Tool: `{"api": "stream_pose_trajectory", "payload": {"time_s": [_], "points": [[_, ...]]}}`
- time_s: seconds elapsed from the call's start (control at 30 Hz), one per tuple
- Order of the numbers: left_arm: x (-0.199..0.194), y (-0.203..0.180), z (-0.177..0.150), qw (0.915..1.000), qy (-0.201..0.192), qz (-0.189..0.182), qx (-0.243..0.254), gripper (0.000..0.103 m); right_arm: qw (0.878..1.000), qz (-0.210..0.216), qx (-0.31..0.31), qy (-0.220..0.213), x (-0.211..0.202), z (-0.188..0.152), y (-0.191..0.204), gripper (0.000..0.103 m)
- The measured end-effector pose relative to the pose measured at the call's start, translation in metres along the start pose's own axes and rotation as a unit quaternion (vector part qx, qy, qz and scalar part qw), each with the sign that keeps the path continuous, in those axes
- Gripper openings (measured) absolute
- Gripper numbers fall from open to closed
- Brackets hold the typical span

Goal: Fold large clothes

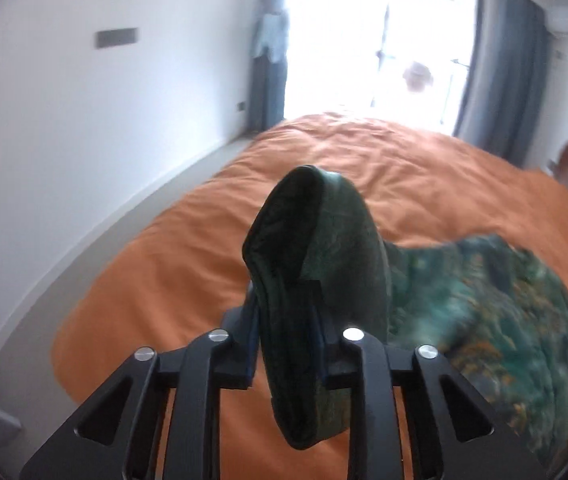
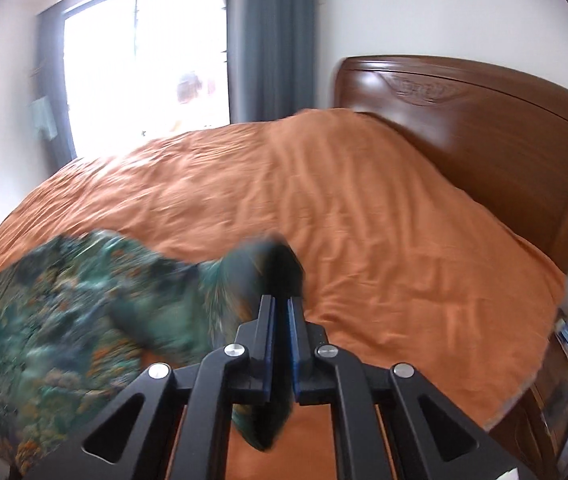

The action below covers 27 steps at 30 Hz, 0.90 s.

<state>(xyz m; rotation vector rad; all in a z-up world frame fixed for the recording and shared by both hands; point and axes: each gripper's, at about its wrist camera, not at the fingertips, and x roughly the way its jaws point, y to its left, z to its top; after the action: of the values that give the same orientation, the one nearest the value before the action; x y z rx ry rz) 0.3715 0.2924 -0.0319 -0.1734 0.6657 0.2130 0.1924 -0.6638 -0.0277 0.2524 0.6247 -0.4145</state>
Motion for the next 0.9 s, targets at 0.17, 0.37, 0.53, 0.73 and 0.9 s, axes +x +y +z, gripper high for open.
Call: {"api": "stream_pose_trajectory", "payload": {"time_s": [0.17,0.37,0.53,0.73,0.9], "points": [[0.017,0.056,-0.011,0.9939,0.005,0.070,-0.085,0.055,0.995,-0.083,0.055,-0.002,0.012,-0.012,-0.052,0.024],[0.000,0.042,-0.042,0.9970,0.010,0.067,-0.038,0.074,0.993,-0.100,0.062,-0.004,0.005,-0.036,-0.068,0.063],[-0.020,-0.003,-0.062,0.9998,0.012,0.003,0.013,0.083,0.997,-0.060,0.050,0.006,0.012,-0.060,-0.040,0.063],[-0.064,-0.081,-0.103,0.9939,0.005,-0.084,0.072,0.091,1.000,0.010,0.024,0.013,0.009,-0.093,0.028,0.063],[-0.097,-0.140,-0.128,0.9862,-0.017,-0.130,0.101,0.097,0.998,0.060,-0.008,0.013,-0.009,-0.126,0.099,0.063]]}}
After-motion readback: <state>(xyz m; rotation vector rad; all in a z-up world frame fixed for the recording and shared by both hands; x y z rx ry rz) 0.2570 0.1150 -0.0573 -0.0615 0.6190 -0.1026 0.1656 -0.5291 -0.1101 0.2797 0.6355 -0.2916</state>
